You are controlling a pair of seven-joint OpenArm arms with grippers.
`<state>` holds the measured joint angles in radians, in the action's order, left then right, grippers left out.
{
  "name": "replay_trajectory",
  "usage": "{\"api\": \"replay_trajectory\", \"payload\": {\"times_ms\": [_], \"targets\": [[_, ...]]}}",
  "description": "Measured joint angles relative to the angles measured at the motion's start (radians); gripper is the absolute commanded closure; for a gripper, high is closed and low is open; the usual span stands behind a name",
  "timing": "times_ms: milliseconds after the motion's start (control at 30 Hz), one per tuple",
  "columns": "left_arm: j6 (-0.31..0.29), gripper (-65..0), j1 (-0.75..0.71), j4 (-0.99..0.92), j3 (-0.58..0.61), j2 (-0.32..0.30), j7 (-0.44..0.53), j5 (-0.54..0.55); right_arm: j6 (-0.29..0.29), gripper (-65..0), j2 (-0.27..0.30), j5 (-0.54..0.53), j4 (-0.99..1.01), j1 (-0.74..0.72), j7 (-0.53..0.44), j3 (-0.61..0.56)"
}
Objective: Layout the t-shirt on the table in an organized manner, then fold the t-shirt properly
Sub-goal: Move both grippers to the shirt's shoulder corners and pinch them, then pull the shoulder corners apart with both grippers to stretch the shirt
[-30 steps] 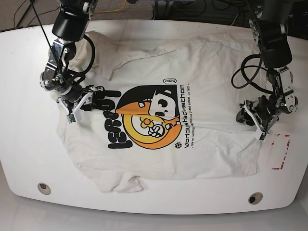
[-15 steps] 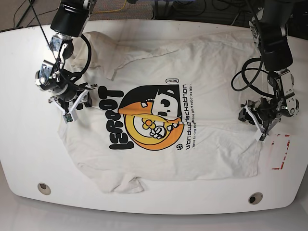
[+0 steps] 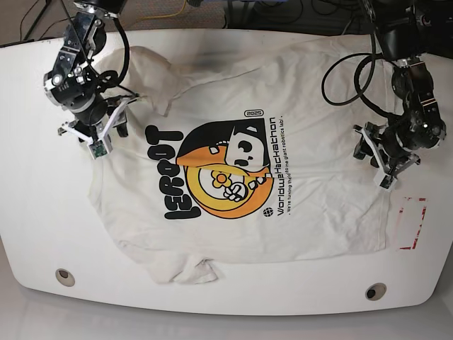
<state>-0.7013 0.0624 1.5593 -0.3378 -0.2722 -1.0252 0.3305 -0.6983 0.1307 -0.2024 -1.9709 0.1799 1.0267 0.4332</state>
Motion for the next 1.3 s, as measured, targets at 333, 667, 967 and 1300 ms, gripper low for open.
{"api": "replay_trajectory", "payload": {"times_ms": [333, 667, 967, 1300], "targets": [[0.004, -26.8, -0.158, 0.209, -0.126, 0.006, -0.042, 0.127, -0.001, -57.4, -0.005, -0.13, -0.017, 0.152, 0.022, 0.018], [0.005, -26.8, -0.322, 0.275, -0.253, 0.011, -0.034, 0.279, 0.002, -57.5, 0.0, -0.214, -0.018, 0.251, 0.017, 0.097], [0.005, -26.7, -0.433, 0.275, -0.332, 0.011, -0.036, 0.363, 0.001, -57.5, -0.003, -0.221, 0.038, 0.259, 0.01, 0.099], [0.005, -26.7, -0.497, 0.275, -0.372, 0.011, -0.034, 0.388, 0.002, -57.4, 0.003, -0.221, 0.122, 0.256, -0.053, 0.121]]}}
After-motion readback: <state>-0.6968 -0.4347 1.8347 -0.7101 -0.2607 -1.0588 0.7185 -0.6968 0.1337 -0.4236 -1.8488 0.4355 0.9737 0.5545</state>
